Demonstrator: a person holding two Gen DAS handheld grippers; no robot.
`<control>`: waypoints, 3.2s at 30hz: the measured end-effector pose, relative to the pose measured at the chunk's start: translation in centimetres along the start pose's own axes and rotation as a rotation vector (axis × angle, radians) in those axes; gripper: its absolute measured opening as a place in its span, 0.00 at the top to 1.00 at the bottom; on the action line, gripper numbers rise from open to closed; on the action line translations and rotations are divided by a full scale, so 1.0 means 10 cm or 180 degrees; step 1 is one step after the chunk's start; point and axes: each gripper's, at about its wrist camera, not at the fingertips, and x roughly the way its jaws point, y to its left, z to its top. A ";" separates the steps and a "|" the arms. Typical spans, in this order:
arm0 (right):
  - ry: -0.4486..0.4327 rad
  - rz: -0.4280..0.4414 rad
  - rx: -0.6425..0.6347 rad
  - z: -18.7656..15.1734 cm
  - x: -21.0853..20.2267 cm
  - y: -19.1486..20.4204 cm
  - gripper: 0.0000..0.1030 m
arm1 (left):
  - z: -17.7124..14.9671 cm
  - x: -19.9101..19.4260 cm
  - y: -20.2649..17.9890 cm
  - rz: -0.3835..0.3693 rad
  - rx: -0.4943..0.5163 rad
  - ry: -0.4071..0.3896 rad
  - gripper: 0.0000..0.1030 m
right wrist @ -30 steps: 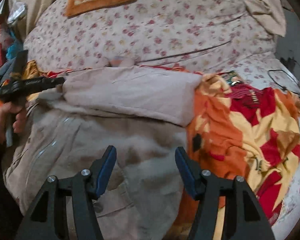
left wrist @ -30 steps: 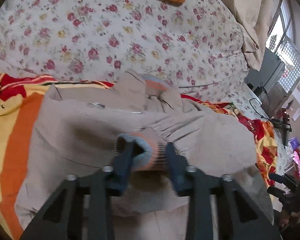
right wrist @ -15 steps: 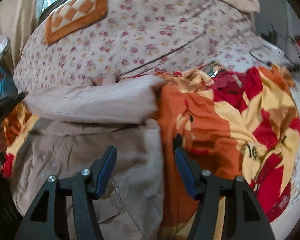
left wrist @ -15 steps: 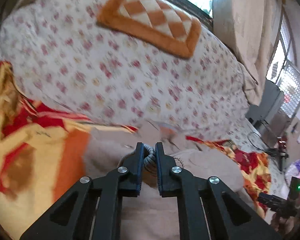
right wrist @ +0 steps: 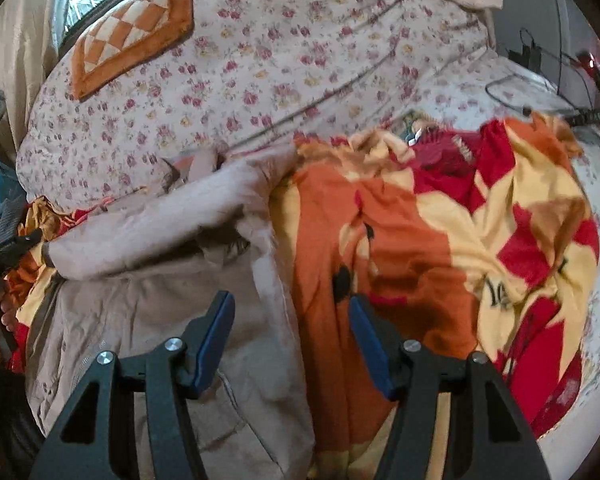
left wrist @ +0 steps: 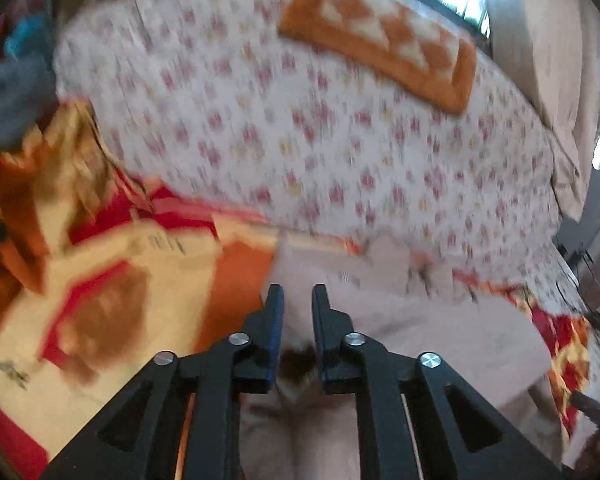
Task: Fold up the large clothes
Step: 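Lay the held cuff onto the jacket body and open the left gripper, then press both grippers onto the jacket body over the folded sleeves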
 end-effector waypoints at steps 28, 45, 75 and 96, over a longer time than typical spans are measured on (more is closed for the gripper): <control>0.0342 0.0621 0.1327 0.15 1.23 -0.44 1.00 | -0.60 0.79 -0.55 0.0214 0.0590 0.0825 0.82; 0.0480 0.0089 -0.0102 0.82 1.44 0.45 1.00 | -0.55 0.83 -0.37 0.0116 0.0108 0.0885 0.77; 0.0560 -0.0244 -0.0110 1.37 2.54 0.40 0.76 | -0.58 1.09 -0.32 0.0268 0.0096 0.0905 0.34; 0.0308 -0.0169 -0.0872 0.62 1.64 0.81 0.22 | -0.60 1.10 -0.38 0.0261 0.0220 0.0923 0.26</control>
